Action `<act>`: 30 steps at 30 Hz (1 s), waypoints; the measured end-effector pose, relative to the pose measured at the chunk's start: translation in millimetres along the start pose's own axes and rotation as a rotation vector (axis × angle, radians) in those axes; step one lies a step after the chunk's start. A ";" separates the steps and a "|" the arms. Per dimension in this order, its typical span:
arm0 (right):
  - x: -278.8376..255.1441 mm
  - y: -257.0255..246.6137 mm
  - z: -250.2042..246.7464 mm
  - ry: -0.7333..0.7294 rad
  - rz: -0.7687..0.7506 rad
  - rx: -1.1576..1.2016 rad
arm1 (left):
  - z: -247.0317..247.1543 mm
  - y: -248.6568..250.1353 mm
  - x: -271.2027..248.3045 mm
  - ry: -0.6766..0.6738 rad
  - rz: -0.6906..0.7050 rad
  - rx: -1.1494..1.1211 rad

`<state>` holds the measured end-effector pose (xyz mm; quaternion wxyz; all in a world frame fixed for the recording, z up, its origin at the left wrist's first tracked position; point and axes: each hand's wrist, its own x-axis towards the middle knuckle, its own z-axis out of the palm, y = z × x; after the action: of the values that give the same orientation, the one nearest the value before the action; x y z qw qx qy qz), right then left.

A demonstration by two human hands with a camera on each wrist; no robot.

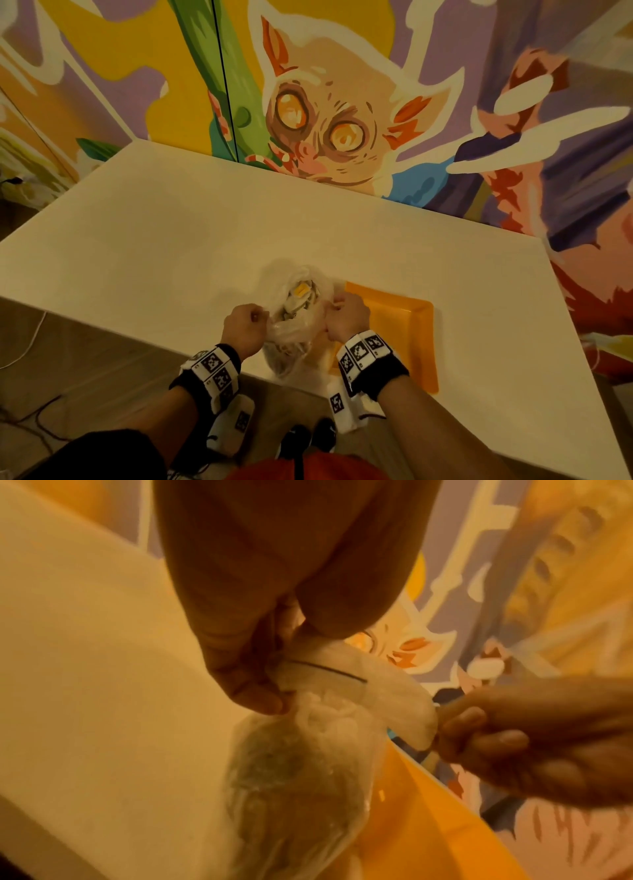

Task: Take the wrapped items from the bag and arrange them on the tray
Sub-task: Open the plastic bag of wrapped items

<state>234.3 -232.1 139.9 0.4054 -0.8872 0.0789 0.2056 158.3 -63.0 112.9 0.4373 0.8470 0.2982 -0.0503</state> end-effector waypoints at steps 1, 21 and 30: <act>0.5 0.5 -2.0 -0.016 0.040 0.076 | 0.9 0.9 0.4 -0.021 -0.045 -0.108; -5.4 -10.0 -2.9 -0.318 0.202 0.071 | -10.0 5.0 19.1 -0.115 0.229 0.126; -12.8 -10.6 12.0 -0.035 -0.346 -0.178 | -19.5 22.3 41.7 -0.340 0.096 0.122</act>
<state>222.4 -216.5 145.7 0.3558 -0.9163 -0.1003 0.1543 201.1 -38.6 126.3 0.4312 0.8644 0.1756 -0.1898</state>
